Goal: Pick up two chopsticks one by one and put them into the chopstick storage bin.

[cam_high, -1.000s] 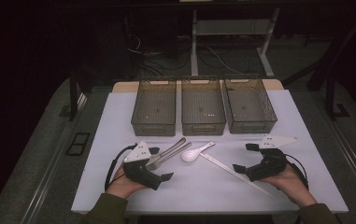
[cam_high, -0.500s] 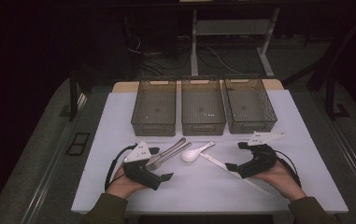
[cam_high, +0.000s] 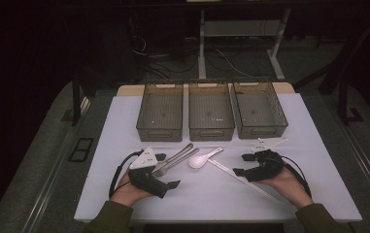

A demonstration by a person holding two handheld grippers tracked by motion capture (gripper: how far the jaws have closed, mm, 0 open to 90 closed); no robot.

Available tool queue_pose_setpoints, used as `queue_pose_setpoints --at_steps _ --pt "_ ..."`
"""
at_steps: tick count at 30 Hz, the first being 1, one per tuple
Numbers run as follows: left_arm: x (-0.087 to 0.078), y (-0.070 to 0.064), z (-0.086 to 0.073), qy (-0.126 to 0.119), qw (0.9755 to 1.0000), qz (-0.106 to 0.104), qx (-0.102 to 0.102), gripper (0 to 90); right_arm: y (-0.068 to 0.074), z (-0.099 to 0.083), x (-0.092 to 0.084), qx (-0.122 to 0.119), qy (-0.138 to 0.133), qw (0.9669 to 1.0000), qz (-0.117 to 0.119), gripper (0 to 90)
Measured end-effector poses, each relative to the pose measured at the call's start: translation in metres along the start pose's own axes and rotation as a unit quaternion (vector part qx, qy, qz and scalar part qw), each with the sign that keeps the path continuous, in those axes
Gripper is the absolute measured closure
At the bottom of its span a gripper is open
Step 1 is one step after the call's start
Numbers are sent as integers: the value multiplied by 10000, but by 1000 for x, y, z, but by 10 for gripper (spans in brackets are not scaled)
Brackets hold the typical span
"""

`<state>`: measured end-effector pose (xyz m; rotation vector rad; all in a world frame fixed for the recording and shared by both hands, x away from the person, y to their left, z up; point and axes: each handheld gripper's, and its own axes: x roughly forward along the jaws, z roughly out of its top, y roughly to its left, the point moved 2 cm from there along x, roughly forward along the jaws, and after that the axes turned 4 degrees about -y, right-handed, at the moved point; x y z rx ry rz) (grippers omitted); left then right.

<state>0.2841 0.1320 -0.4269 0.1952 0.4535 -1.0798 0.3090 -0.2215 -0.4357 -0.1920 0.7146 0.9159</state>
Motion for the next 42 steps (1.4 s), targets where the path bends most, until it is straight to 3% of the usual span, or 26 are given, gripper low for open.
queue_pose_setpoints --at_steps 14,24,42 --pt "0 0 -1 55 10000 -6 40 0 6 -6 5 -187 435 9989 37 657" --pt "0 0 -1 60 10000 -24 44 0 5 -9 9 -221 661 9975 98 792" --pt "0 0 -1 53 10000 -8 51 0 5 -12 11 -272 888 9957 37 819"
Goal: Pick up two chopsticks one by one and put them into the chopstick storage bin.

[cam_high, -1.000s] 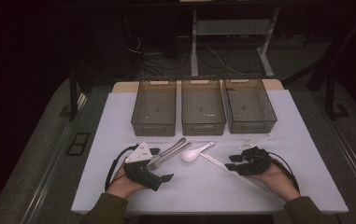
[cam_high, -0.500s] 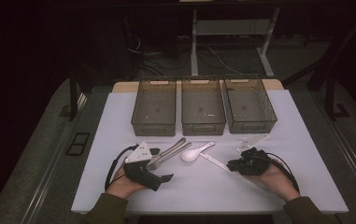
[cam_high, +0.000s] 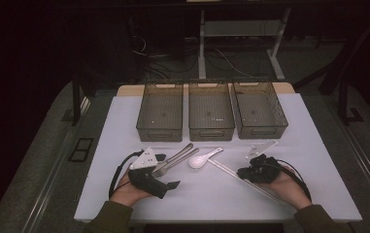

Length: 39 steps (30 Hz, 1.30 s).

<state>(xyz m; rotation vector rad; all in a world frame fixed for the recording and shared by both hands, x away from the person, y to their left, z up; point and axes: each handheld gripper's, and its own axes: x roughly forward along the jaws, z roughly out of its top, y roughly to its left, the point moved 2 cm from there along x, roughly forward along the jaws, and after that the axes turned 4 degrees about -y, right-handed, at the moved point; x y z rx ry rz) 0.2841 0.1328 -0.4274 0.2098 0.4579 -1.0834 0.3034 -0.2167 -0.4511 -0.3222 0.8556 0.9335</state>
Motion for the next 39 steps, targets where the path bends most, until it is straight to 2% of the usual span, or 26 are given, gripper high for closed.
queue_pose_setpoints --at_steps 8,13,15,18,20,27,30,39 --pt "0 0 0 -13 10000 -6 6 0 -1 -3 0 -79 115 9997 -196 804" --pt "0 0 0 -12 10000 -3 6 0 1 -6 -2 -8 143 9996 -248 788" --pt "0 0 0 -12 10000 -4 1 0 1 -7 -2 -62 141 9994 -298 790" --pt "0 0 0 -8 10000 -1 -4 0 7 -8 -2 -205 119 9985 -497 815" --pt "0 0 0 0 10000 -2 -15 0 9 -10 -2 -195 79 9983 -543 837" --pt "0 0 0 -15 10000 -5 3 0 9 -12 -2 -133 -35 9983 -571 844" --pt "0 0 0 -13 10000 -19 3 0 6 -13 -3 -21 -76 9988 -473 848" --pt "0 0 0 -13 10000 -37 -1 0 -2 -13 -11 183 -169 9988 -430 848"
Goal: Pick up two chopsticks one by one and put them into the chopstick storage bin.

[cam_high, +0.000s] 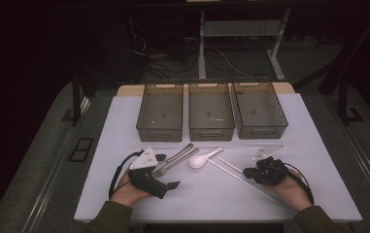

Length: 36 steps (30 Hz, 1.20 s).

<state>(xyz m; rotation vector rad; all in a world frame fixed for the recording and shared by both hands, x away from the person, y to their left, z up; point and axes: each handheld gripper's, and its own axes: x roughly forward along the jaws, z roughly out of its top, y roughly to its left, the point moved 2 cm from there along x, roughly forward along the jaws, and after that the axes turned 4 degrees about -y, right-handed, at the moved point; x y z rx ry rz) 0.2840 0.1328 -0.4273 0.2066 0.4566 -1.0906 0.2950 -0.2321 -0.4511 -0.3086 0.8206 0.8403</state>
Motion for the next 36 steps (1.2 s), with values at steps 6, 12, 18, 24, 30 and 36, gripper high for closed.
queue_pose_setpoints --at_steps 6,12,18,24,30,36 --pt "-1 0 0 3 10000 2 -4 0 -4 2 -9 86 -97 9999 37 848" --pt "-1 0 0 -6 10000 5 -2 0 -8 3 -17 108 -153 9998 49 848" --pt "-1 -1 0 -8 10000 1 -2 0 -10 7 -25 157 -271 9994 126 848" --pt "-1 0 -1 -14 10000 15 -37 0 -13 15 -33 231 -456 9985 180 848" --pt "-2 2 -2 -50 10000 65 -16 0 -15 28 -41 268 -654 9972 233 848" --pt "1 2 -3 -58 9998 141 -112 0 -16 43 -44 237 -794 9963 230 848"
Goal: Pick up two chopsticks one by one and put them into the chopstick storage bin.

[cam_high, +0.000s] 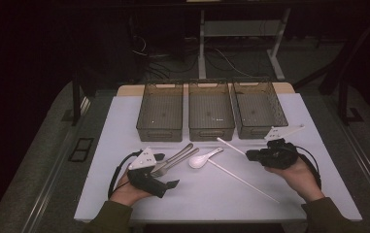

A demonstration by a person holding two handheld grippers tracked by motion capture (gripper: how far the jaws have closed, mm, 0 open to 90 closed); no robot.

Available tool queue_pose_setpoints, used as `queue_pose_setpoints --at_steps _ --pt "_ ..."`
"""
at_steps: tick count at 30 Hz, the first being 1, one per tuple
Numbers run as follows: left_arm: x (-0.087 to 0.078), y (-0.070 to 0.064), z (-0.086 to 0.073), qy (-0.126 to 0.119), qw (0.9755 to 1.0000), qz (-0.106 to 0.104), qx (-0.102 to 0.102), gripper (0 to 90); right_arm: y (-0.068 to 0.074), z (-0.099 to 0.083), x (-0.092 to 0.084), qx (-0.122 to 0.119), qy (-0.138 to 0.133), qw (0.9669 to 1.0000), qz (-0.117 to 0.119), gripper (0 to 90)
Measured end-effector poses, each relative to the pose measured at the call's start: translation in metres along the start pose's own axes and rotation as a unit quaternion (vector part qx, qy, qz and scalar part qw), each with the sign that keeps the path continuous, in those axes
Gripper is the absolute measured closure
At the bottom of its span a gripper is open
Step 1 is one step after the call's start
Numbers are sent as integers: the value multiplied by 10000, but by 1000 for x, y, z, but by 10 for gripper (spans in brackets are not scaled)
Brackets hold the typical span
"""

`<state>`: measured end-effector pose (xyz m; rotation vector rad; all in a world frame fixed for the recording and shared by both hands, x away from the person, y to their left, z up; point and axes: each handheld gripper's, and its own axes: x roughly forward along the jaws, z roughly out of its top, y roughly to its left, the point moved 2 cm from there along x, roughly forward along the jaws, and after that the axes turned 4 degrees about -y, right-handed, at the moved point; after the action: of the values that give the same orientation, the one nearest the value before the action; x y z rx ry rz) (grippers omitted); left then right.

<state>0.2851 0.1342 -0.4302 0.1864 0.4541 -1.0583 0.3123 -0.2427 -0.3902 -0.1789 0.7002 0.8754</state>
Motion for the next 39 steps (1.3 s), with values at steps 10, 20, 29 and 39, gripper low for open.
queue_pose_setpoints --at_steps 10,20,29,39 --pt "0 2 0 11 10000 88 9 0 -2 29 13 18 -49 10000 42 848" --pt "0 0 0 27 10000 46 60 0 -4 59 24 85 -105 9999 21 848" --pt "-1 0 1 5 9999 25 129 0 3 87 38 21 -71 10000 -54 848" --pt "-1 0 1 -26 9999 5 106 0 6 115 56 -34 22 9999 -126 848"
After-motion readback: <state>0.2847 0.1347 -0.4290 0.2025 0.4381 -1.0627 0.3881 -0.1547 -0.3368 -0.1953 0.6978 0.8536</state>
